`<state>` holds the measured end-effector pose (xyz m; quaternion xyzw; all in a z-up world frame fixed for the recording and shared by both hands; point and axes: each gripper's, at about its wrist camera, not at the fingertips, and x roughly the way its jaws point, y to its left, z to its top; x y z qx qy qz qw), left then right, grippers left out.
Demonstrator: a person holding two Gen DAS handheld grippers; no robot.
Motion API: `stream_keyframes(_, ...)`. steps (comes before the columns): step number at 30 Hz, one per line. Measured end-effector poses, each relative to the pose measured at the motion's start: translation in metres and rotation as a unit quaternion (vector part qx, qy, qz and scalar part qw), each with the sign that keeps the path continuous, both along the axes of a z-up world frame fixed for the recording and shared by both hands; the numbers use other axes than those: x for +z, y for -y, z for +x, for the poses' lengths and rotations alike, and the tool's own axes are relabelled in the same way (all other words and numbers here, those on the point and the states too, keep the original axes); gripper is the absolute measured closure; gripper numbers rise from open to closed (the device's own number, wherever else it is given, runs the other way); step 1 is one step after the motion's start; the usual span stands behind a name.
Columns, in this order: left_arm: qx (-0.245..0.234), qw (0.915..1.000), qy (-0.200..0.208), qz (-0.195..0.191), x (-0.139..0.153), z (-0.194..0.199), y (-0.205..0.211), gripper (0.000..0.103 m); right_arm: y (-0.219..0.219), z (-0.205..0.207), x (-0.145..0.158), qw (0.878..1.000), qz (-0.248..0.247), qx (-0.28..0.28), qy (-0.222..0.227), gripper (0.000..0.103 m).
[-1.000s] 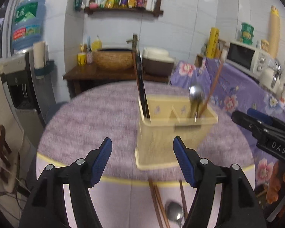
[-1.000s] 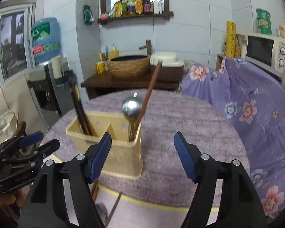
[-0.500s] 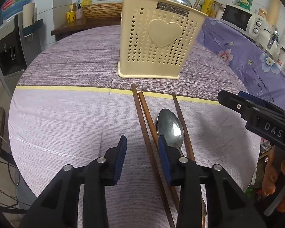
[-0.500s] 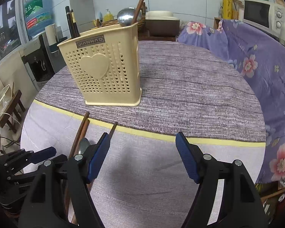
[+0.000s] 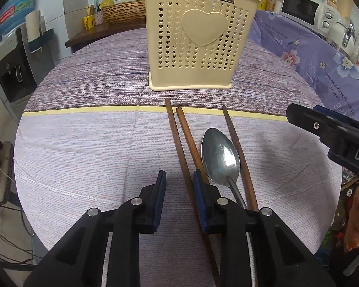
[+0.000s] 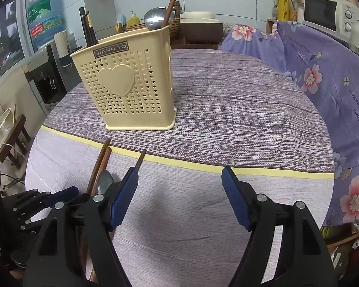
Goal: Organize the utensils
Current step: 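Move both tools back toward the remaining wooden chopsticks and spoon, then close left tool on a wooden chopstick while right tool grasps another wooden chopstick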
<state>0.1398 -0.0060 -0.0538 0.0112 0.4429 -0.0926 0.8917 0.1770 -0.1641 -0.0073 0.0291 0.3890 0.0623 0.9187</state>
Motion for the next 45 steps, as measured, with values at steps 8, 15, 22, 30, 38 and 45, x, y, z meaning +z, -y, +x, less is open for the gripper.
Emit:
stream_keyframes(8,0.001,0.9997,-0.016,-0.016,0.002,0.016,-0.029,0.079,0.0,0.005,-0.008,1.0,0.017,0.008,-0.024,0.031)
stream_keyframes(15,0.023,0.998,-0.028,-0.051,0.003,0.042,-0.039,0.079,-0.016,0.023,-0.019,0.997,0.039,0.023,-0.056,0.039)
stream_keyframes(22,0.033,0.9988,-0.025,-0.027,0.003,0.068,-0.033,0.079,-0.048,0.044,-0.024,0.997,0.019,0.034,-0.073,0.056)
stream_keyframes(30,0.031,0.9994,-0.012,-0.007,0.002,0.073,-0.028,0.079,-0.068,0.056,-0.039,0.995,-0.011,0.033,-0.09,0.08)
stream_keyframes(38,0.032,0.9993,0.0,0.017,0.001,0.079,-0.021,0.085,-0.072,0.059,-0.04,0.996,-0.029,0.034,-0.08,0.094)
stream_keyframes(45,0.038,0.9991,0.002,0.02,0.002,0.086,-0.022,0.092,-0.072,0.063,-0.04,0.996,-0.028,0.037,-0.077,0.095)
